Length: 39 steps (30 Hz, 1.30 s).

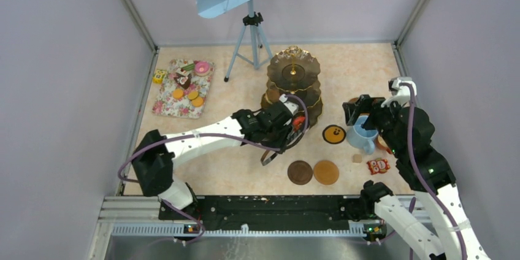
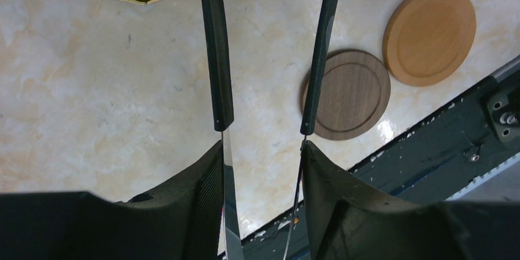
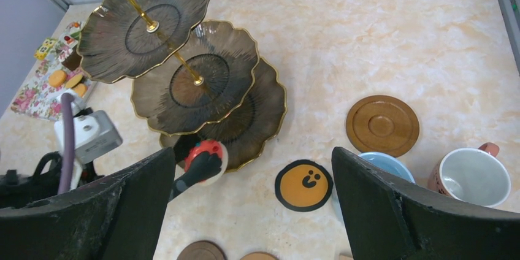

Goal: Serve the afternoon tea

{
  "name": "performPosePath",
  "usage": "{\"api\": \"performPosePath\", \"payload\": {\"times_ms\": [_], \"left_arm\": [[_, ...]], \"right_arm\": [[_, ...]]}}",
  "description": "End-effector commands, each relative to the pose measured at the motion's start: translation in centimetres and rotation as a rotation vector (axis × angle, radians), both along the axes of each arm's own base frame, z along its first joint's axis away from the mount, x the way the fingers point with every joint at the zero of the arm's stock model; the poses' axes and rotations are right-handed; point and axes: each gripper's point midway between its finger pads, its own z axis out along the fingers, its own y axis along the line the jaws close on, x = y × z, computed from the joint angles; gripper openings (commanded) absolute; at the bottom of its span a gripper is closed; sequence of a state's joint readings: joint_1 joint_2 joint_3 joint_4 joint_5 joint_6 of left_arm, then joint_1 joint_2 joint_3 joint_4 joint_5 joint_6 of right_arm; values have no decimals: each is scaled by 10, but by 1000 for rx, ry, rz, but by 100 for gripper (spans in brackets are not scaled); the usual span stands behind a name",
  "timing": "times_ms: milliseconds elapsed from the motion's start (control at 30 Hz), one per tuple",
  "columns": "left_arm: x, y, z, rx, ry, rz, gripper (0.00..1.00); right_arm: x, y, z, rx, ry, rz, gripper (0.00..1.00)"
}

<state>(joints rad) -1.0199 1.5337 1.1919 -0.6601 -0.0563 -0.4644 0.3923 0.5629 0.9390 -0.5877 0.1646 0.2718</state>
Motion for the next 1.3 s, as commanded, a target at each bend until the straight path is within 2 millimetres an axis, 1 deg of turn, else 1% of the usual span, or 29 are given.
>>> {"api": "performPosePath", "payload": {"times_ms": [0,100,200,367,500,800,1067,1133,1267], "left_arm": [[21,-36,18,-74,-54,-19,37],[32,-46,14,-78,-83,-7,37],[46,-54,3,-49,-95,7,37],[69,-69,0,-63,-128,28,38],[84,-71,-8,-47,-125,57,38],[85,-68,-29,-10,-101,61,45],[84,-70,-25,-34,-113,41,61],[83,-70,-24,-35,-112,35,62],[81,-68,-20,-39,-109,33,62]], "right_arm": [[-6,-2,24,18,-58,0,95],[-7,-3,21,18,-54,-5,95],[-8,-4,18,22,-48,-6,95],[-9,-3,16,23,-40,-5,95],[-10,-4,15,18,-33,-6,95],[-11,-3,10,30,-21,-5,94],[-8,0,9,32,-18,3,94],[-7,0,7,33,-13,2,94],[-7,1,7,35,-13,1,94]]}}
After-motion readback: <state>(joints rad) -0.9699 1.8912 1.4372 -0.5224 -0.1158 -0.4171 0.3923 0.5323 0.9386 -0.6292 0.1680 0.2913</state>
